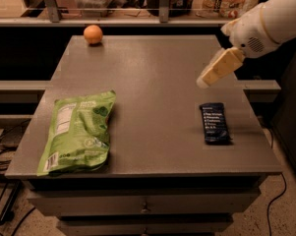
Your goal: Move orange near green rice chip bag
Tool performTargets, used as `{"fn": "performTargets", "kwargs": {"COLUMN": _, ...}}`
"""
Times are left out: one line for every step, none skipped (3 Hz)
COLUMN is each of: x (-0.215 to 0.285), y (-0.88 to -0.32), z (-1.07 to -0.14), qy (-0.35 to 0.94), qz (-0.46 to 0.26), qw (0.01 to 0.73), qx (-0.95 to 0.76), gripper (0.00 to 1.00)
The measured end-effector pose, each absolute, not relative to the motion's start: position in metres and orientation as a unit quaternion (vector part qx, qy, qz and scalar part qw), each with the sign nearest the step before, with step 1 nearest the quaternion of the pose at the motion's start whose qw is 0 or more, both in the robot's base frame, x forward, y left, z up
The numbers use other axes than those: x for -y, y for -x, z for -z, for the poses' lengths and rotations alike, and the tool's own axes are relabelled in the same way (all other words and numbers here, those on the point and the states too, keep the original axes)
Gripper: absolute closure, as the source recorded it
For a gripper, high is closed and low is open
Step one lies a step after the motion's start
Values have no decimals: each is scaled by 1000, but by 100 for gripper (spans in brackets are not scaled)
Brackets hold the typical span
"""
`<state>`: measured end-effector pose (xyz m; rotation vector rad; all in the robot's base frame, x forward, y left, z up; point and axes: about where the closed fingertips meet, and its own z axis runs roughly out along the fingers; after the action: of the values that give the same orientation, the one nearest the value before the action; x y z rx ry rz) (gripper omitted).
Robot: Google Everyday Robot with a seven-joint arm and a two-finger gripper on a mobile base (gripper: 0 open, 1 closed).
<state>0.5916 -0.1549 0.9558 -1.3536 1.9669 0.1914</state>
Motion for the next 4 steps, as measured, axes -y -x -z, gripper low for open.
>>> {"fn": "performTargets", "kwargs": {"x": 113, "y": -607, "z": -949, "qy": 542, "qz": -100, "qw": 367, "qx": -750, "gripper": 0}}
{"fn": "performTargets", "kwargs": {"x": 76, "y": -634, "z": -939, "qy": 540, "qz": -122, "qw": 370, "qx": -746, "gripper": 0}}
{"fn": "performTargets", "kwargs": {"x": 41, "y": -665, "z": -930, "qy": 539, "qz": -132, "qw": 371, "qx": -744, "gripper": 0}}
{"fn": "performTargets", "kwargs": {"x": 1, "y": -702, "z": -925, "qy": 537, "qz": -135, "qw": 377, "qx": -742, "gripper": 0}}
